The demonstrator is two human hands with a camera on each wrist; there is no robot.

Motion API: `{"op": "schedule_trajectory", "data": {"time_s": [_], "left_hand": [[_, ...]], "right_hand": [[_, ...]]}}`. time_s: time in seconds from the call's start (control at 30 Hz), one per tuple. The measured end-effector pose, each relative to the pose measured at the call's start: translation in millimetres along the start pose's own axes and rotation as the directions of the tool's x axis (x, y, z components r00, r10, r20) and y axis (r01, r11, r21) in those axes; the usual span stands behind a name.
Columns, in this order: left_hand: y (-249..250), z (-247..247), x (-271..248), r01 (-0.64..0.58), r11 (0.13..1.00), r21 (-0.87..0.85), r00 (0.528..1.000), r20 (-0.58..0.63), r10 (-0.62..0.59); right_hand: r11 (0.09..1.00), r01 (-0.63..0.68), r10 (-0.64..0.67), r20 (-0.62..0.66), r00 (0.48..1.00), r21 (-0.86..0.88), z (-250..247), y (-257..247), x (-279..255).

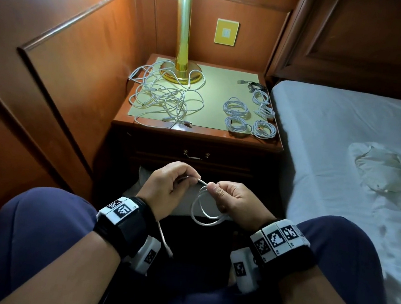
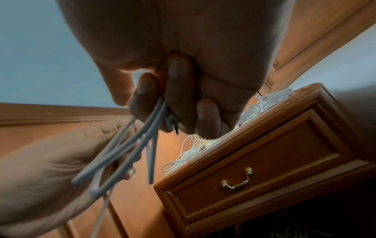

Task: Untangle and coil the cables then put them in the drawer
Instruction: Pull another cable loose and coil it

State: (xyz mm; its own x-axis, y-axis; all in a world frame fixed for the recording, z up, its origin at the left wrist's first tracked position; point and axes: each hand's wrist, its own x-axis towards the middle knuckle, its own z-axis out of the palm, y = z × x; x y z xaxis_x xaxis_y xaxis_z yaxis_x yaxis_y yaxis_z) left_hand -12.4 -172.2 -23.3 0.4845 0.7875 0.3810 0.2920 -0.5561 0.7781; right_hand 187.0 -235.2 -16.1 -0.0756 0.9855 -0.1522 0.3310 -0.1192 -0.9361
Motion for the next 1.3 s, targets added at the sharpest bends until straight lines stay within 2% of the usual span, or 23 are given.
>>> {"op": "schedule_trajectory", "data": {"time_s": [0.13, 0.2, 0.27, 0.33, 0.37, 0.43, 0.5, 0.53, 0.6, 0.67, 0.73, 0.83, 0.87, 0.9, 0.97, 1.07, 1.1, 1.23, 1.27, 1.3], "left_hand": [[-6, -1, 3, -0.022, 0.997, 0.073, 0.995, -0.097, 0.029], [-6, 0, 3, -0.001, 0.997, 0.076, 0.995, -0.102, 0.009], [-4, 2, 1, 0.121, 0.992, -0.037, 0.991, -0.047, -0.122], [2, 4, -1, 0.281, 0.937, -0.207, 0.96, 0.051, -0.277], [4, 5, -2, 0.315, 0.914, -0.256, 0.949, 0.08, -0.305], [8, 6, -2, 0.369, 0.854, -0.367, 0.929, 0.131, -0.345], [12, 4, -2, 0.421, 0.757, -0.5, 0.906, 0.199, -0.373], [11, 4, -2, 0.426, 0.749, -0.508, 0.905, 0.221, -0.364], [8, 5, -3, 0.41, 0.795, -0.446, 0.911, 0.25, -0.329], [7, 8, -3, 0.406, 0.774, -0.486, 0.911, 0.279, -0.302], [5, 11, -3, 0.438, 0.676, -0.593, 0.898, 0.316, -0.305], [8, 9, 1, 0.572, 0.381, -0.726, 0.816, 0.461, -0.348], [9, 7, 2, 0.601, 0.321, -0.732, 0.795, 0.505, -0.337], [10, 7, 3, 0.619, 0.312, -0.721, 0.783, 0.532, -0.323], [10, 6, 4, 0.631, 0.349, -0.692, 0.775, 0.545, -0.32], [8, 8, 7, 0.639, 0.351, -0.684, 0.766, 0.524, -0.373], [6, 10, 7, 0.633, 0.381, -0.674, 0.771, 0.508, -0.384], [3, 22, 3, 0.543, 0.712, -0.444, 0.84, 0.29, -0.459], [3, 23, 3, 0.522, 0.749, -0.409, 0.853, 0.236, -0.466], [2, 23, 3, 0.517, 0.749, -0.415, 0.854, 0.19, -0.484]], "right_hand": [[0.988, 0.0, -0.009, 0.057, 0.998, 0.154, 0, -1, -1], [0.977, 0.017, -0.031, 0.064, 0.997, 0.215, 4, -1, -1], [0.971, 0.045, -0.06, 0.056, 0.997, 0.236, 8, -2, -1], [0.972, 0.076, -0.087, 0.038, 0.996, 0.223, 9, -4, -1], [0.972, 0.087, -0.096, 0.026, 0.995, 0.219, 10, -5, -1], [0.977, 0.095, -0.097, 0.001, 0.995, 0.192, 10, -7, -2], [0.987, 0.107, -0.101, -0.053, 0.993, 0.119, 9, -7, -2], [0.989, 0.111, -0.103, -0.081, 0.991, 0.1, 9, -7, -2], [0.988, 0.124, -0.112, -0.127, 0.986, 0.091, 10, -9, -3], [0.987, 0.137, -0.122, -0.148, 0.981, 0.089, 11, -12, -3], [0.985, 0.155, -0.139, -0.171, 0.975, 0.081, 11, -13, -2], [0.985, 0.173, -0.163, -0.199, 0.966, 0.031, 11, -10, 1], [0.986, 0.166, -0.163, -0.203, 0.966, 0.002, 11, -9, 2], [0.987, 0.159, -0.161, -0.205, 0.965, -0.028, 11, -7, 2], [0.985, 0.149, -0.164, -0.226, 0.96, -0.084, 11, -6, 4], [0.971, 0.145, -0.196, -0.288, 0.937, -0.189, 7, -5, 7], [0.968, 0.143, -0.201, -0.3, 0.932, -0.204, 7, -4, 9], [0.958, 0.143, -0.215, -0.296, 0.931, -0.247, 6, -1, 8], [0.957, 0.143, -0.217, -0.299, 0.929, -0.251, 6, 0, 7], [0.957, 0.142, -0.218, -0.305, 0.927, -0.253, 6, 1, 8]]}}
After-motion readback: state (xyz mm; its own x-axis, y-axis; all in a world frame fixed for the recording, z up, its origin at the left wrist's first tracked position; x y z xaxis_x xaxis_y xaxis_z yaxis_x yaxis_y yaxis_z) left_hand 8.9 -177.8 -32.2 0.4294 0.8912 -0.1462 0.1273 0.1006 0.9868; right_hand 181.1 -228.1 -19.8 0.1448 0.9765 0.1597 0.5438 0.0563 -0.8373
